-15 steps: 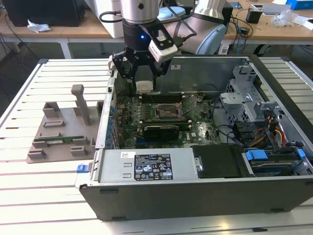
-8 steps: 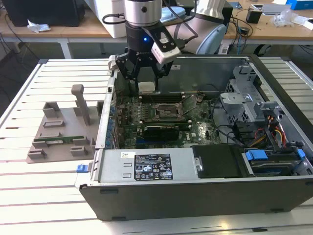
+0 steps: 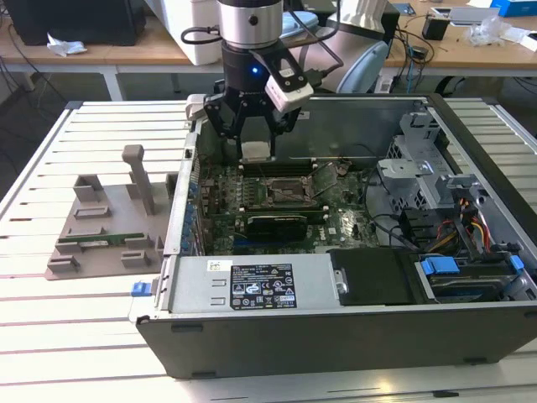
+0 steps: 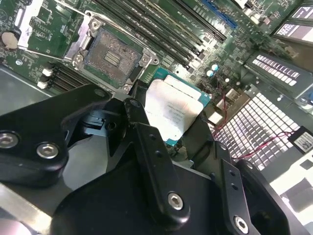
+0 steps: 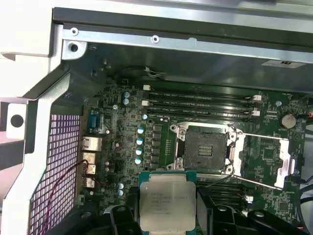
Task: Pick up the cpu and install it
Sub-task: 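Pick up the cpu and move it towards the insertion slot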
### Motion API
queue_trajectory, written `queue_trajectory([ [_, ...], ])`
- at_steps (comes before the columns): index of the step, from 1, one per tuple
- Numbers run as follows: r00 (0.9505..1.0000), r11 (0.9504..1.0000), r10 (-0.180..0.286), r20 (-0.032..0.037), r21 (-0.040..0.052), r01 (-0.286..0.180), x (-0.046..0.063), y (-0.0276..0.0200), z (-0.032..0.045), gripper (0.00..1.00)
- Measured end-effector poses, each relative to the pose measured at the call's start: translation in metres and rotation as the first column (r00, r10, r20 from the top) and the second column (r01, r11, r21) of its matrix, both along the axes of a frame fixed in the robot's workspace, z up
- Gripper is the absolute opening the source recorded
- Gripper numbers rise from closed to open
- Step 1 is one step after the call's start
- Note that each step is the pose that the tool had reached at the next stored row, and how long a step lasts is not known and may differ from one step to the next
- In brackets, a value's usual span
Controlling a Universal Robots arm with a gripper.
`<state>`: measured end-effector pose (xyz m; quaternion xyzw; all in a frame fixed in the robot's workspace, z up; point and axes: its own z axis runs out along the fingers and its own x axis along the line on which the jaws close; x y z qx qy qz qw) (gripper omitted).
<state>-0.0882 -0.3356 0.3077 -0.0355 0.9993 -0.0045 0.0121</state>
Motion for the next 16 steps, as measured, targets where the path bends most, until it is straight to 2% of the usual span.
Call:
queue_trajectory([
  [7,1.0000,1.0000,0.000,0.0000,0.0000,0.000,0.005,0.0020,-0.0087,0.55],
  [9,1.0000,1.0000,0.000,-0.0003,-0.0001,0.000,0.008,0.0036,-0.0155,0.55],
  [16,1.0000,1.0000,0.000,-0.0002,-0.0001,0.000,0.021,0.0080,-0.0205,0.55],
])
